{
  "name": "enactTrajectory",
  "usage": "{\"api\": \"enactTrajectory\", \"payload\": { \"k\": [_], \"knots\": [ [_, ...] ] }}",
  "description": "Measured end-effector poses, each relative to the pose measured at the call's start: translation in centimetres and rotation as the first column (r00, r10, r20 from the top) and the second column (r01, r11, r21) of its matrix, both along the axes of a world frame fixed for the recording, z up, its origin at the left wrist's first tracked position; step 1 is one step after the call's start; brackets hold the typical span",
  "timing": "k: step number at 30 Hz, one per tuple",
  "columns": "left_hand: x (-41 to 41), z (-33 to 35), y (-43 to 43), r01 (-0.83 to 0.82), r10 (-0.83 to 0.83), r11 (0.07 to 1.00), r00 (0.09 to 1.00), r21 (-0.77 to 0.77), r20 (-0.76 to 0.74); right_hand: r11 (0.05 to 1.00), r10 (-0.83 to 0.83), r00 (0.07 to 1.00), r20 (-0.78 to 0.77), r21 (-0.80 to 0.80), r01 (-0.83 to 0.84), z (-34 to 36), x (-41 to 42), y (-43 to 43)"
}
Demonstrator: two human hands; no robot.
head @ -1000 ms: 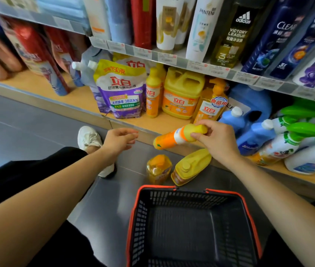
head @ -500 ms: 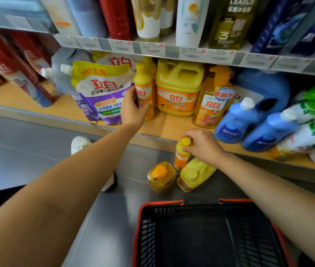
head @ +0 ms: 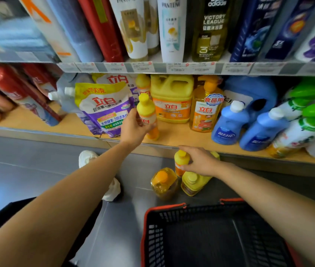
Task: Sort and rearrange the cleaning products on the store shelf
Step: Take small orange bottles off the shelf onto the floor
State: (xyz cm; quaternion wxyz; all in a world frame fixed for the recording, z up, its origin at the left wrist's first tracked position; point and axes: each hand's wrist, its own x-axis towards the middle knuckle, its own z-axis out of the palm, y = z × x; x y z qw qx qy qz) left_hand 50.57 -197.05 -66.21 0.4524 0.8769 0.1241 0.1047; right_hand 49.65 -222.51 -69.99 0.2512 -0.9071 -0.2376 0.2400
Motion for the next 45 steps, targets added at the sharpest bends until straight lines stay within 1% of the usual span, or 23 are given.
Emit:
{"api": "enactTrajectory", "payload": {
  "k": [2, 3, 6, 8, 12, 15, 17, 19, 22, 23, 24, 26, 28, 30, 32, 33, 34, 36, 38, 41, 43, 45],
  "knots": [
    [-1.4, 1.4, -0.2, 0.055, -0.055, 0.998, 0.998, -0.018, -0.012, 1.0, 0.022, 0.997, -0.073, -0.01, -0.022, 1.6, -0.1, 0.0],
    [-2.1, 2.3, -0.3, 0.08, -0.081, 0.996, 0.997, -0.032, -0.014, 1.0, 0.0, 0.996, -0.095, 0.02, 0.002, 2.6, -0.2, 0.0],
    [-3.9, 5.5, -1.1, 0.161, -0.159, 0.977, 0.987, -0.137, 0.019, 0.964, -0.131, 0.98, -0.146, 0.213, 0.161, 6.0, -1.1, 0.4],
    [-5.4, 7.7, -1.9, 0.208, -0.205, 0.946, 0.978, -0.249, 0.039, 0.911, -0.199, 0.966, -0.166, 0.331, 0.245, 8.3, -2.5, 0.6],
    [-8.2, 11.9, -4.3, 0.263, -0.265, 0.852, 0.962, -0.452, 0.062, 0.815, -0.256, 0.941, -0.22, 0.475, 0.333, 11.8, -6.9, 0.4],
    [-9.9, 14.2, -6.3, 0.239, -0.251, 0.818, 0.967, -0.523, 0.05, 0.702, -0.3, 0.916, -0.266, 0.589, 0.401, 13.9, -9.7, -0.5],
    [-10.8, 15.7, -7.5, 0.206, -0.244, 0.795, 0.97, -0.571, 0.01, 0.607, -0.311, 0.883, -0.351, 0.642, 0.469, 15.1, -11.1, -1.5],
    [-11.8, 16.8, -8.5, 0.16, -0.233, 0.726, 0.972, -0.669, -0.021, 0.51, -0.243, 0.842, -0.481, 0.675, 0.533, 16.0, -12.2, -3.0],
    [-13.1, 17.5, -9.7, 0.156, -0.259, 0.561, 0.966, -0.813, 0.006, 0.373, -0.052, 0.75, -0.659, 0.684, 0.627, 16.8, -13.4, -5.1],
    [-13.5, 17.6, -10.1, 0.169, -0.293, 0.516, 0.956, -0.84, 0.012, 0.347, 0.012, 0.718, -0.696, 0.676, 0.65, 16.9, -13.6, -5.8],
    [-13.8, 17.7, -10.6, 0.181, -0.324, 0.494, 0.946, -0.85, 0.013, 0.336, 0.069, 0.689, -0.722, 0.667, 0.665, 16.9, -13.8, -6.5],
    [-13.9, 17.9, -11.4, 0.184, -0.337, 0.509, 0.942, -0.841, 0.003, 0.352, 0.141, 0.658, -0.74, 0.659, 0.665, 16.8, -13.9, -7.8],
    [-13.7, 18.2, -12.3, 0.152, -0.294, 0.575, 0.955, -0.804, -0.03, 0.362, 0.156, 0.64, -0.752, 0.647, 0.671, 16.6, -13.8, -8.8],
    [-13.6, 17.9, -12.9, 0.114, -0.241, 0.637, 0.969, -0.763, -0.057, 0.34, 0.136, 0.623, -0.77, 0.627, 0.701, 16.2, -13.4, -9.4],
    [-13.3, 16.9, -13.2, 0.104, -0.216, 0.655, 0.975, -0.748, -0.054, 0.302, 0.092, 0.63, -0.771, 0.625, 0.72, 15.6, -12.9, -9.6],
    [-13.3, 16.5, -13.2, 0.104, -0.21, 0.659, 0.977, -0.745, -0.049, 0.297, 0.051, 0.655, -0.754, 0.637, 0.711, 15.3, -12.7, -9.7],
    [-13.1, 16.2, -13.1, 0.106, -0.207, 0.663, 0.977, -0.741, -0.046, 0.31, -0.005, 0.693, -0.72, 0.658, 0.686, 14.8, -12.5, -9.7],
    [-12.7, 15.3, -12.8, 0.098, -0.211, 0.653, 0.976, -0.751, -0.056, 0.382, -0.147, 0.779, -0.609, 0.691, 0.613, 13.9, -12.5, -9.5],
    [-12.3, 14.3, -12.4, 0.088, -0.236, 0.618, 0.968, -0.782, -0.078, 0.437, -0.297, 0.831, -0.471, 0.706, 0.557, 13.2, -12.7, -8.9],
    [-11.6, 12.6, -11.9, 0.054, -0.24, 0.565, 0.965, -0.823, -0.101, 0.524, -0.432, 0.86, -0.271, 0.701, 0.484, 11.9, -13.1, -7.9],
    [-11.3, 11.8, -11.8, 0.055, -0.249, 0.558, 0.963, -0.828, -0.104, 0.55, -0.458, 0.86, -0.224, 0.689, 0.472, 11.0, -13.3, -7.4],
    [-10.9, 11.1, -11.9, 0.058, -0.262, 0.555, 0.959, -0.83, -0.108, 0.538, -0.479, 0.853, -0.209, 0.698, 0.473, 10.3, -13.4, -7.1]
  ]
}}
